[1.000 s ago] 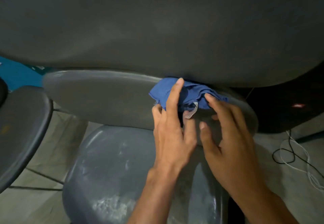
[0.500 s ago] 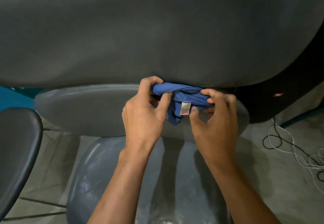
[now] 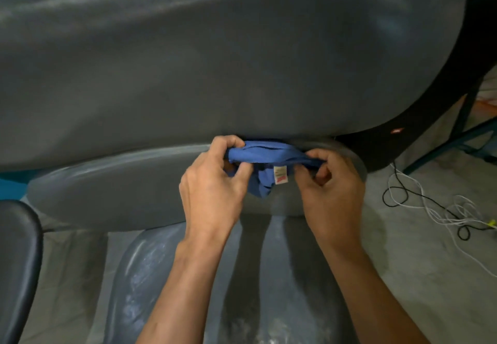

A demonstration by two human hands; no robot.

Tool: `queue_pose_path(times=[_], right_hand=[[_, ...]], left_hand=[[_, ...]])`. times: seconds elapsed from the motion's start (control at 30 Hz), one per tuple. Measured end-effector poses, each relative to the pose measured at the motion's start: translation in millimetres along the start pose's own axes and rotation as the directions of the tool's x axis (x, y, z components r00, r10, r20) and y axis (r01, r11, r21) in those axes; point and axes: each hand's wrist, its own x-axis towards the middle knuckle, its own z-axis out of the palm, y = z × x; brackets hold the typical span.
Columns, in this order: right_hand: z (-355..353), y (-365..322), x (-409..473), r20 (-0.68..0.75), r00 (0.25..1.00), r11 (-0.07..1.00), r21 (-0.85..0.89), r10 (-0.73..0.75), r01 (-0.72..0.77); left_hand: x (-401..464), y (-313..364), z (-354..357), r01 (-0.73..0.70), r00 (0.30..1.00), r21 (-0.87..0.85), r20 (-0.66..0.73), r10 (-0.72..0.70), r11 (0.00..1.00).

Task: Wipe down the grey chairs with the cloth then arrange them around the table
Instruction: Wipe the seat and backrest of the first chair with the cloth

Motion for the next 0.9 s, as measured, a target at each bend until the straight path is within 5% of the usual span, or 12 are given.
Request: queue_pose_path(times=[0.17, 0.33, 0.5, 0.67, 0.9], right_hand=[[-19.4, -6.8, 0.4, 0.095, 0.981, 0.985, 0.020, 0.169, -0.171], [-10.3, -11.4, 7.9, -0.150, 0.981, 0.989, 0.095, 0.125, -0.111], [9.0, -17.9, -5.8, -0.260, 0.965, 0.990, 0.142, 0.039, -0.002], [18.8, -16.7, -26.5, -0.144, 0.989, 1.000, 0.004, -0.011, 0.011], [23.3, -5.2, -5.8, -0.186, 0.973, 0.951, -0.299, -0.137, 0.076]], left_hand=[[0.8, 2.3, 1.1, 0.150, 0.989, -0.102, 0.032, -0.147, 0.984], [-12.3, 8.9, 21.0, 0.257, 0.956, -0.358, -0.041, -0.291, 0.898], [-19.4, 3.5, 35.8, 0.177, 0.971, -0.354, -0.090, -0.222, 0.918], [-14.6, 5.6, 34.0, 0.182, 0.970, -0.378, -0.081, -0.229, 0.908], [5.6, 0.8, 22.3, 0.260, 0.962, -0.362, 0.016, -0.273, 0.895]])
